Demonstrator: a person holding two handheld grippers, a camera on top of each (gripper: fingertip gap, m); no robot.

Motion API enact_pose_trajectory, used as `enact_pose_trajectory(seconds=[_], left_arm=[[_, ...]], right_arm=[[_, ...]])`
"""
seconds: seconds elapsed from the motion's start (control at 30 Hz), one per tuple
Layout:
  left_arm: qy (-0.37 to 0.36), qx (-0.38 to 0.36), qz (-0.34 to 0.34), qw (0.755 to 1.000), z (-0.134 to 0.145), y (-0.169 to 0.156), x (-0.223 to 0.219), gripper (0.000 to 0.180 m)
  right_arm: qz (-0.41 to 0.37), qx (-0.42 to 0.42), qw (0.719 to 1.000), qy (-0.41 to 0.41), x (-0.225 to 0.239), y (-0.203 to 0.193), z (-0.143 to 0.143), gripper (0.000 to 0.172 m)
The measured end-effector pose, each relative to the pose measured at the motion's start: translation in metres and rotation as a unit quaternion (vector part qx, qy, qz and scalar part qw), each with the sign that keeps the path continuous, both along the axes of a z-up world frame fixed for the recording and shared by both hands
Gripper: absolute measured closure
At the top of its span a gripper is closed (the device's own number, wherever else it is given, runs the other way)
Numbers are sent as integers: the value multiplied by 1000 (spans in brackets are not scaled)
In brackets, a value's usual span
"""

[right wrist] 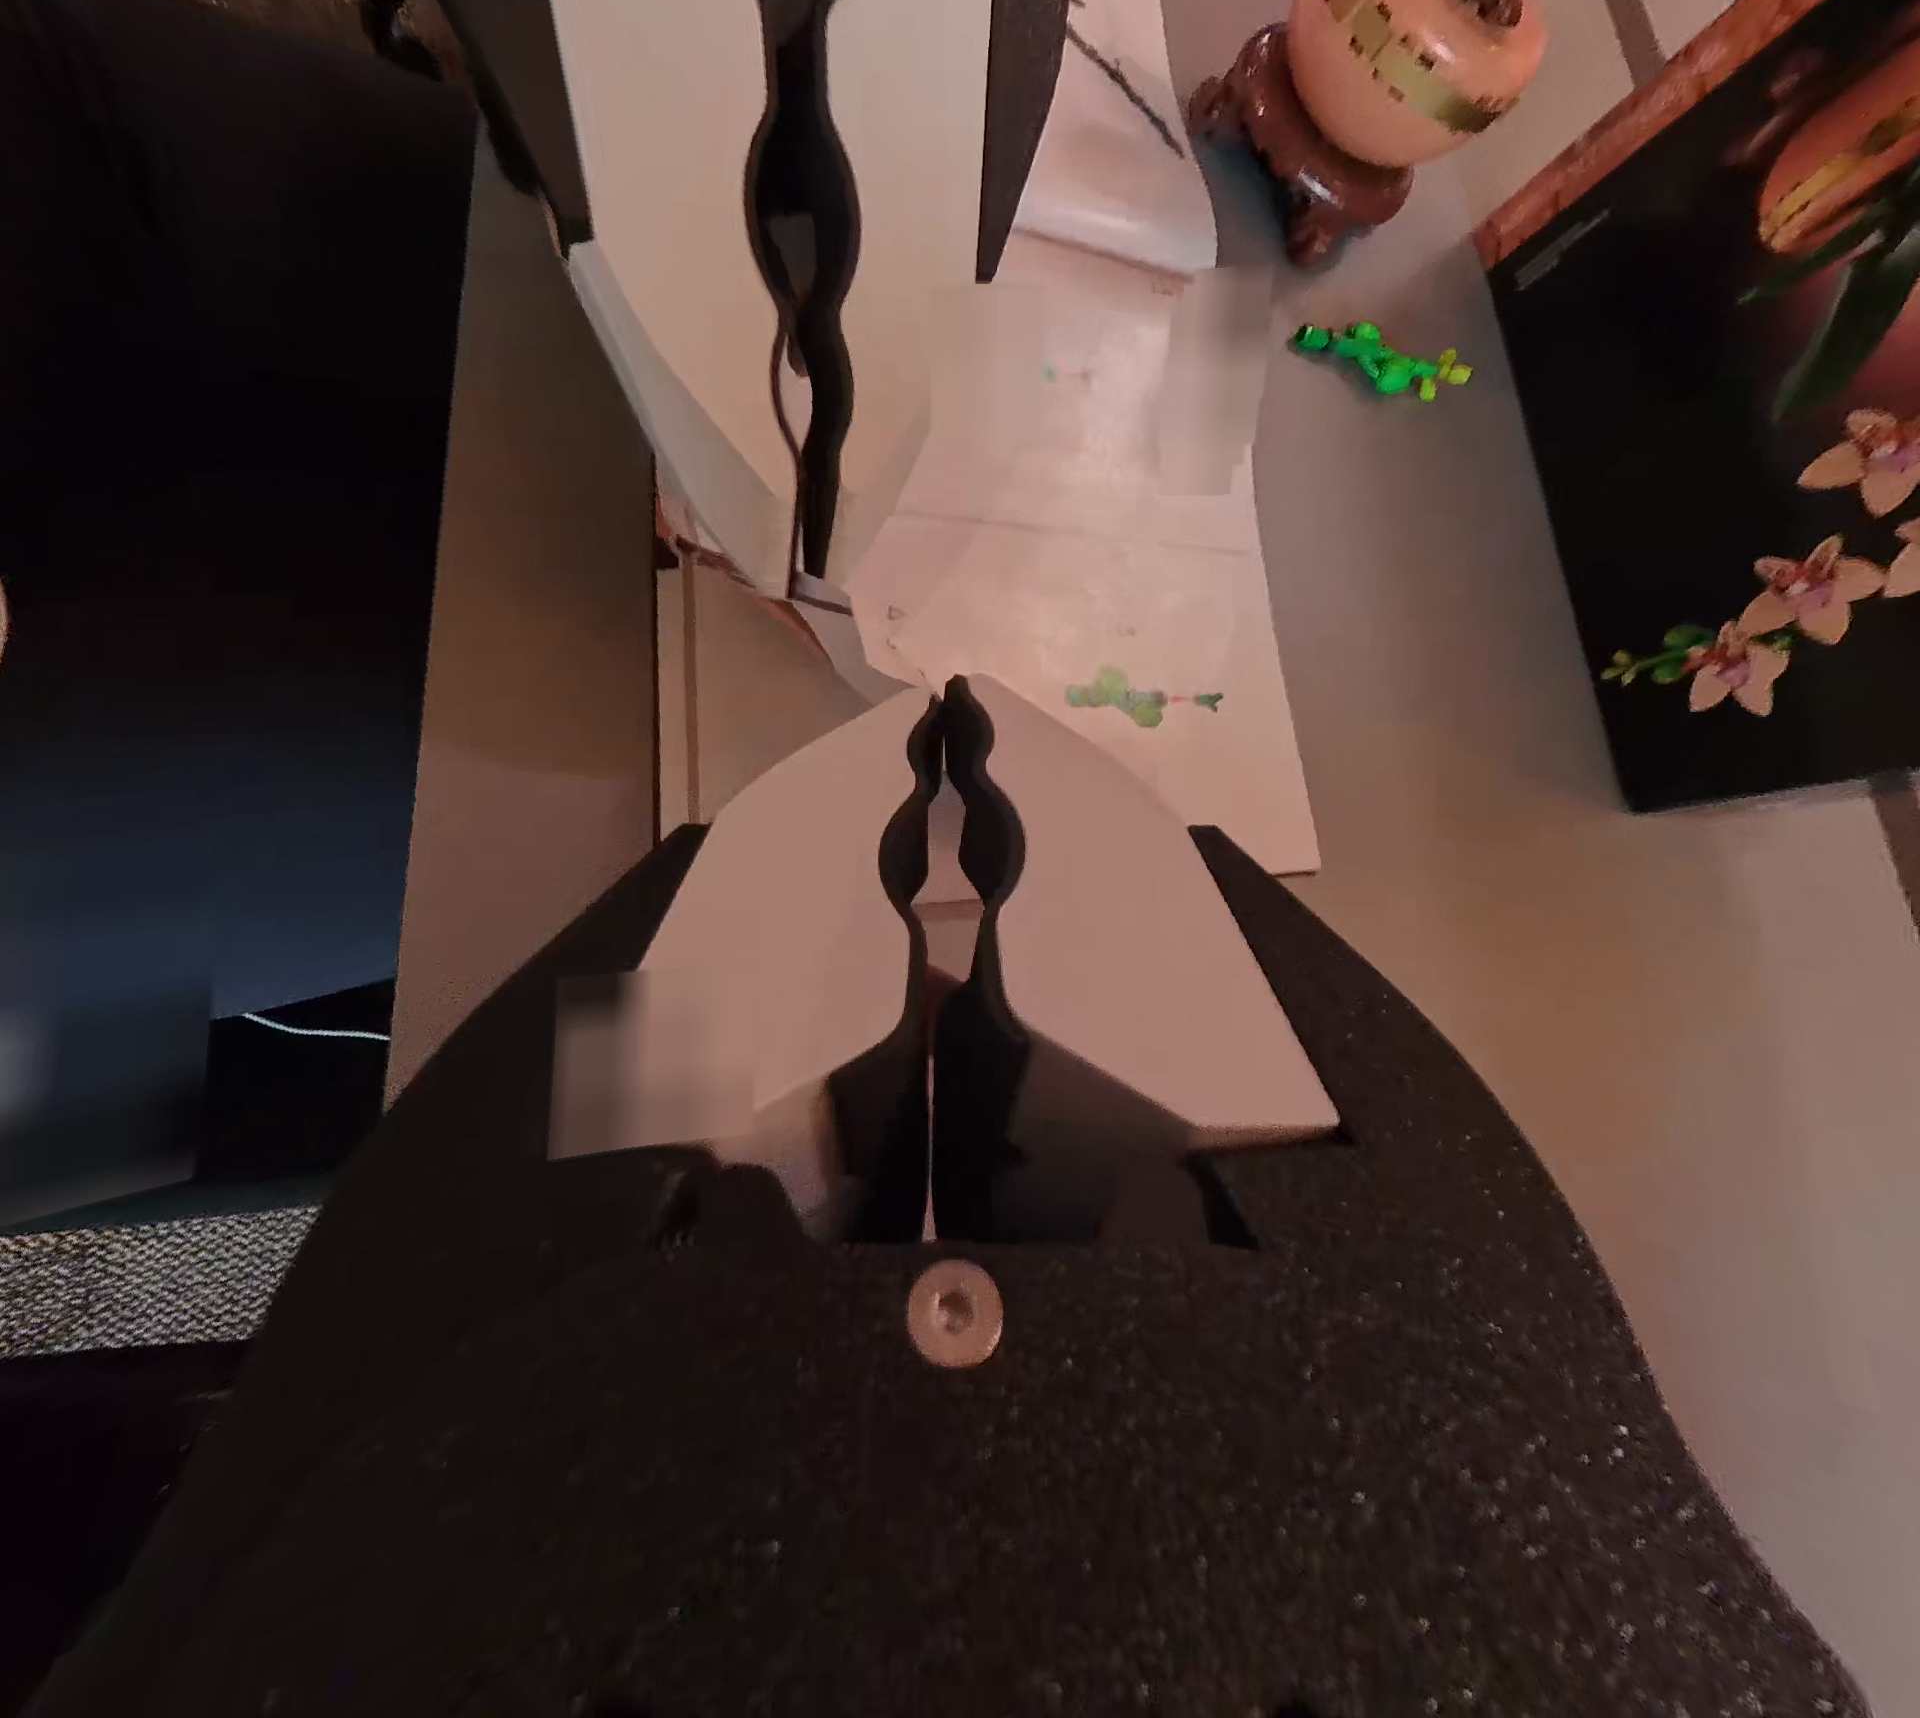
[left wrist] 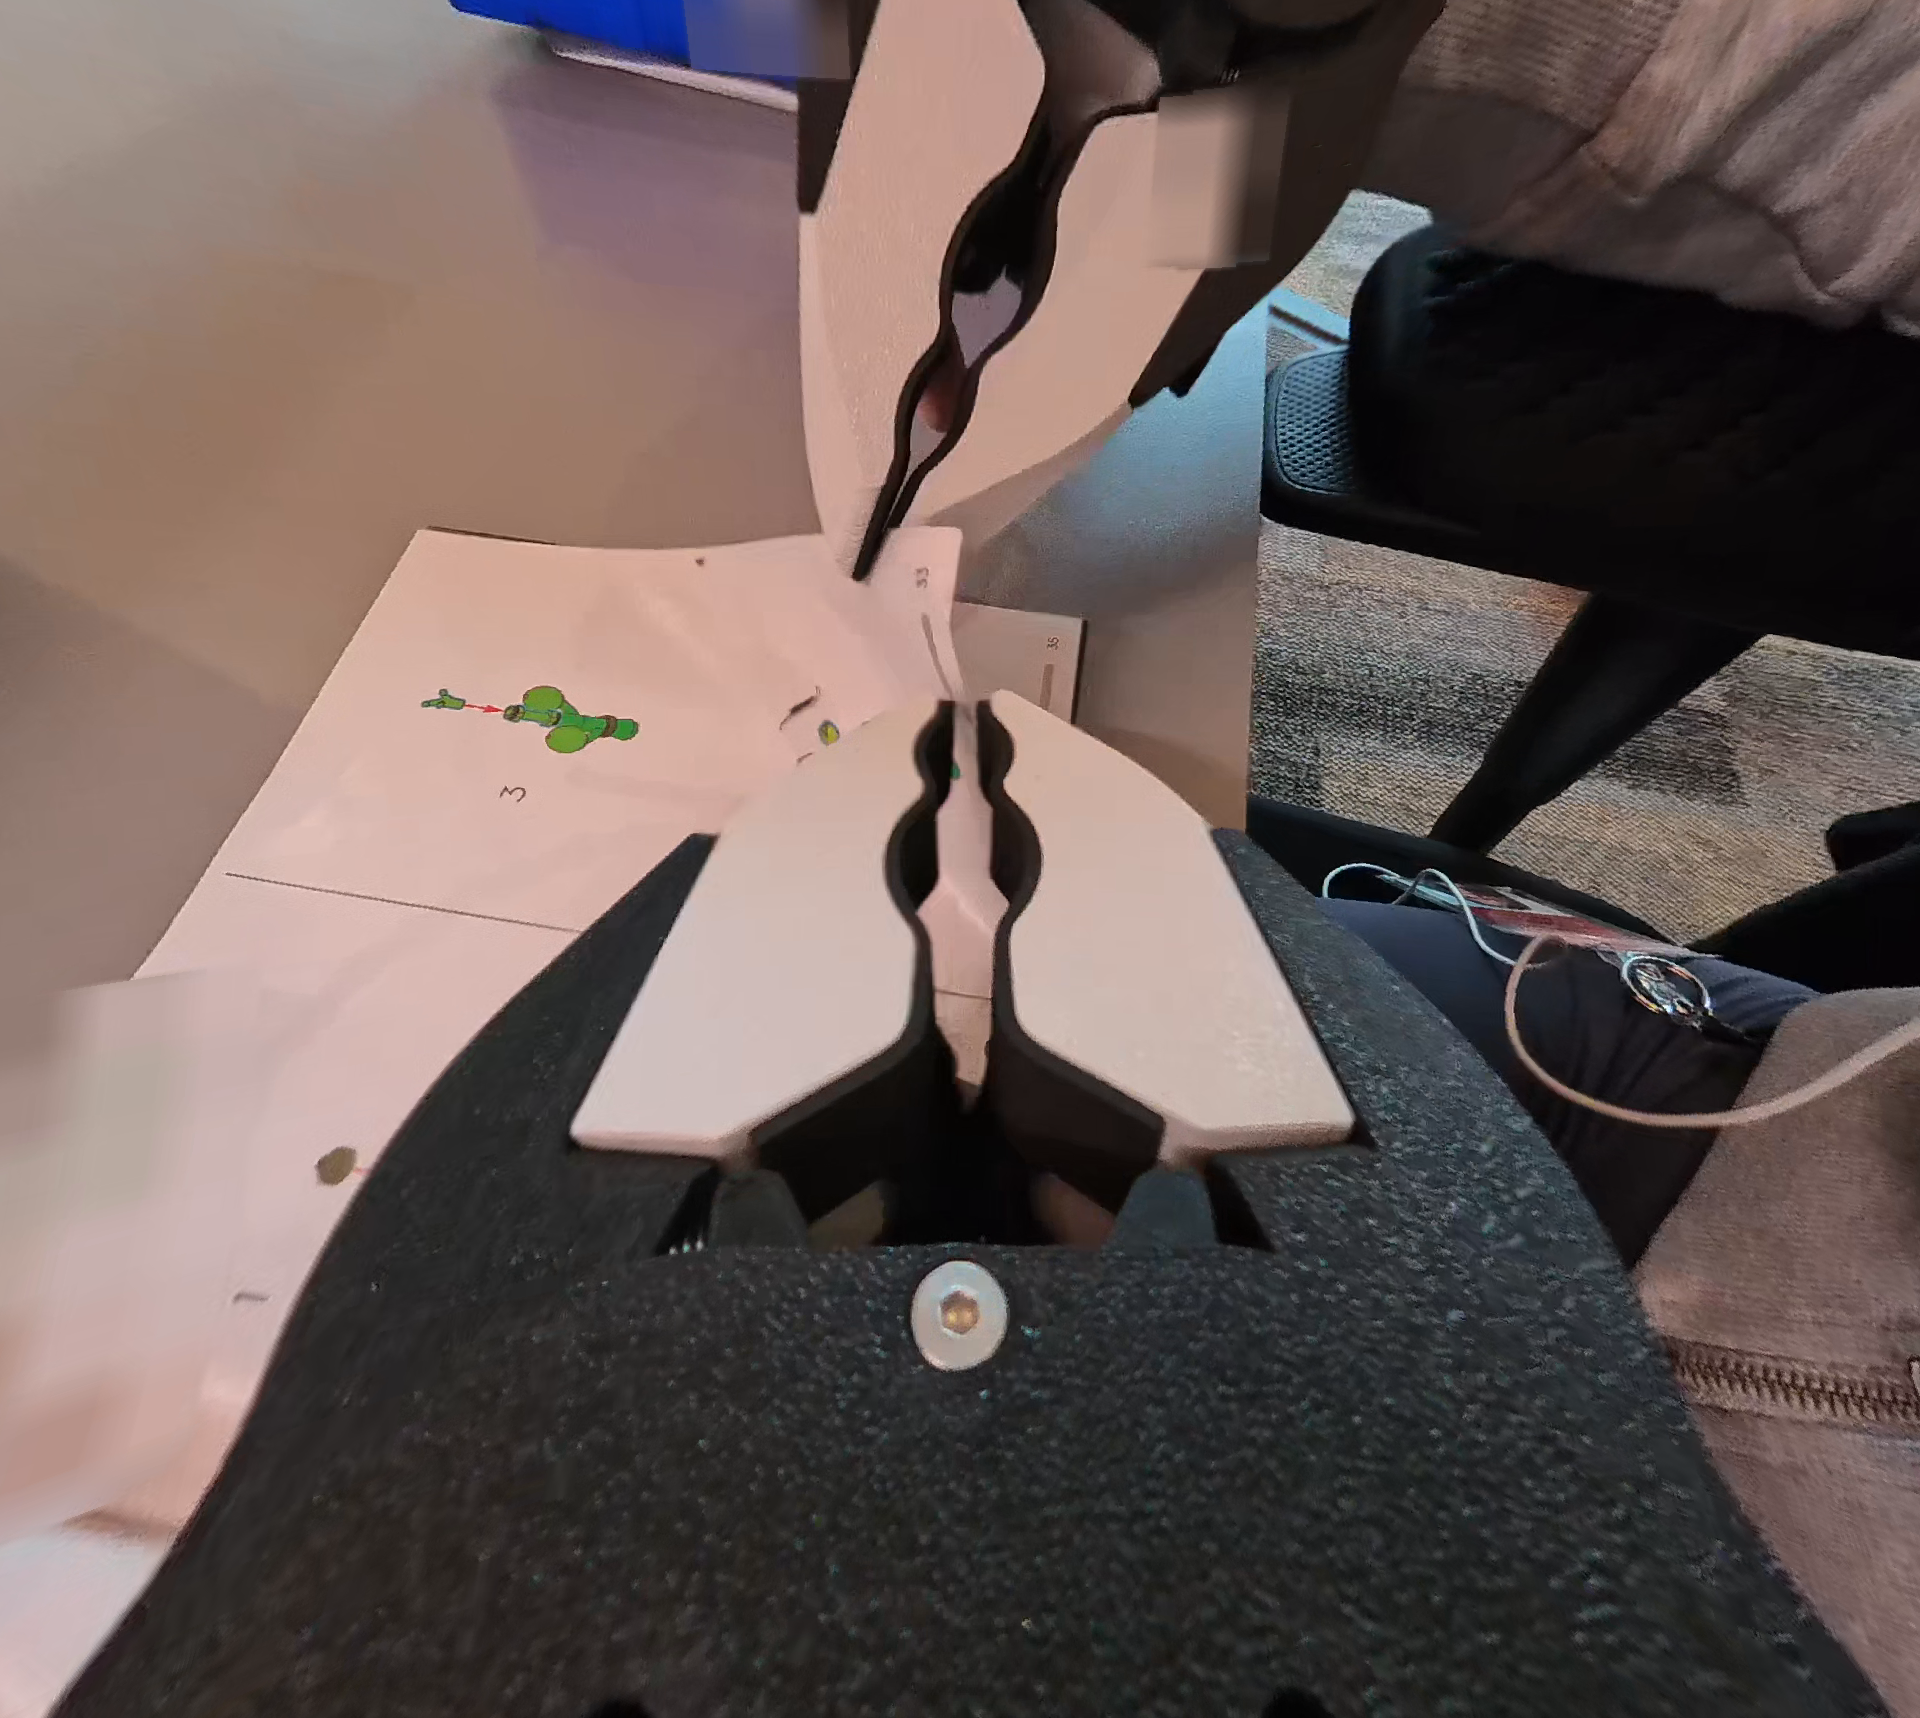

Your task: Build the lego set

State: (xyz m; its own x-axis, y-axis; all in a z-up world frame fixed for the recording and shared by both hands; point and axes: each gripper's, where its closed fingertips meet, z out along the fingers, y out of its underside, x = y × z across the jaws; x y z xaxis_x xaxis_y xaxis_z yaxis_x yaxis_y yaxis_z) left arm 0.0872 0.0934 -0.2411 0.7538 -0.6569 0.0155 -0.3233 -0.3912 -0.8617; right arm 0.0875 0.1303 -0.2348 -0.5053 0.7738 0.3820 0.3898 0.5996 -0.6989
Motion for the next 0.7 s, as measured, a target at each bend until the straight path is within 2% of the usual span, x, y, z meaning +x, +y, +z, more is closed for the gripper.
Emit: enact_pose_trajectory(seconds=[0.1,0.13,0.23,0.3,0.37,0.43,0.5,0.57,0.6,0.7], left_arm=[[9,0,12,1000,3,-1,-5,144],[8,-1,16,1000,5,-1,-6,143],[5,23,35,999,15,1,-10,180],[13,39,71,997,24,-1,-26,180],[9,52,118,992,35,-10,-50,180],[-14,57,163,985,46,-25,-78,180],[-36,57,215,974,51,-44,-108,180],[-50,54,268,961,50,-65,-137,180],[-59,50,291,953,49,-76,-149,180],[-78,27,344,935,40,-109,-173,180]], right_arm=[[5,14,1000,3,-8,-5,15,172],[8,20,1000,4,-11,-8,19,172],[11,42,999,27,-24,-16,34,172],[-15,75,995,58,-32,-12,45,164],[-43,76,993,77,-34,-5,50,141],[-50,29,998,15,-27,-6,30,141],[-55,-19,995,-79,-18,-11,-4,137],[-62,-15,989,-137,-11,-12,-32,135],[-66,-11,986,-150,-11,-12,-40,135],[-75,-64,982,-159,-14,-16,-37,141]])
